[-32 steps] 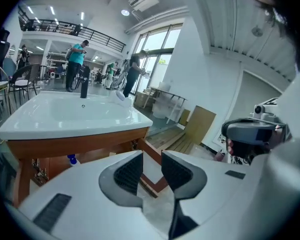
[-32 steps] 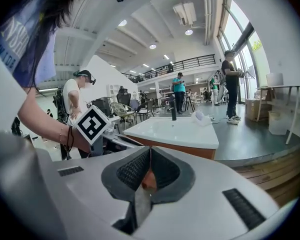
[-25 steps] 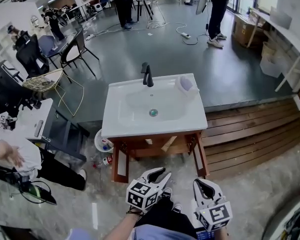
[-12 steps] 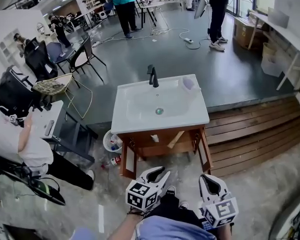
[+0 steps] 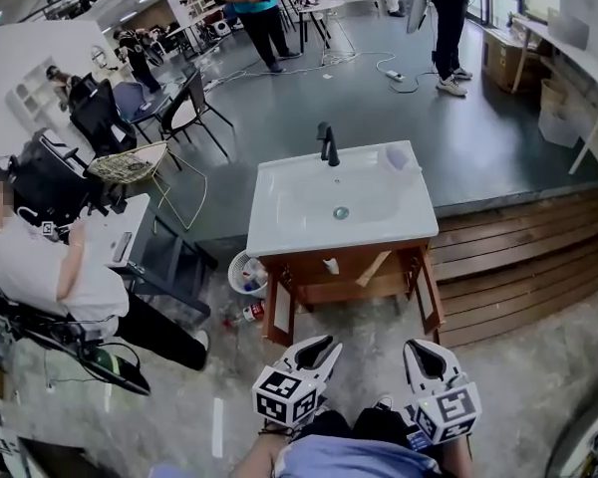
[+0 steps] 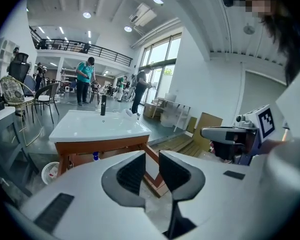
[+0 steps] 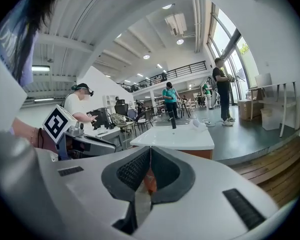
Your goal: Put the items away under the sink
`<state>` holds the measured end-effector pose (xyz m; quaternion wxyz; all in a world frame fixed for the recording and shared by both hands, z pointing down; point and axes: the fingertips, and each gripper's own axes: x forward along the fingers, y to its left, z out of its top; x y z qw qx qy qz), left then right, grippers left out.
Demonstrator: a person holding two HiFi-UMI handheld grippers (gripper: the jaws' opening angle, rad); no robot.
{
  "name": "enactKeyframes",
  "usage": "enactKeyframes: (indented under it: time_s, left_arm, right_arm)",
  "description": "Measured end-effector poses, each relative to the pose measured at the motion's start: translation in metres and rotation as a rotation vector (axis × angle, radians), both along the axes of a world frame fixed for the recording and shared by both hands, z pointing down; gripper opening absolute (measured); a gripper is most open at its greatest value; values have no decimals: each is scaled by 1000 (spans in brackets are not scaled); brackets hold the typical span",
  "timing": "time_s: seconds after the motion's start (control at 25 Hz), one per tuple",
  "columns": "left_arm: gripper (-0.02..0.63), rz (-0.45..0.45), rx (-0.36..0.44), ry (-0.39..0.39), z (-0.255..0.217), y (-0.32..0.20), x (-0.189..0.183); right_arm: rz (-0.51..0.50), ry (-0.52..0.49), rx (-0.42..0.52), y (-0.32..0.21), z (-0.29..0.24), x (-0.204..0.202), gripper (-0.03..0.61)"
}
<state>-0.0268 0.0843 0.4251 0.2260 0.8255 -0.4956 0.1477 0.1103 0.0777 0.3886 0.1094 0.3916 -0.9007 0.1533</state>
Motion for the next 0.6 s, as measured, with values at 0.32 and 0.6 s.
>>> enactKeyframes:
  time_s: [0.32, 0.6]
  left_arm:
    - [91, 1, -8, -7, 1, 27, -19]
    - [91, 50, -10, -8, 2, 72, -39]
  right_arm:
    - [-20, 1, -9, 15, 14, -22, 18]
    - [-6, 18, -2, 59, 6, -51, 18]
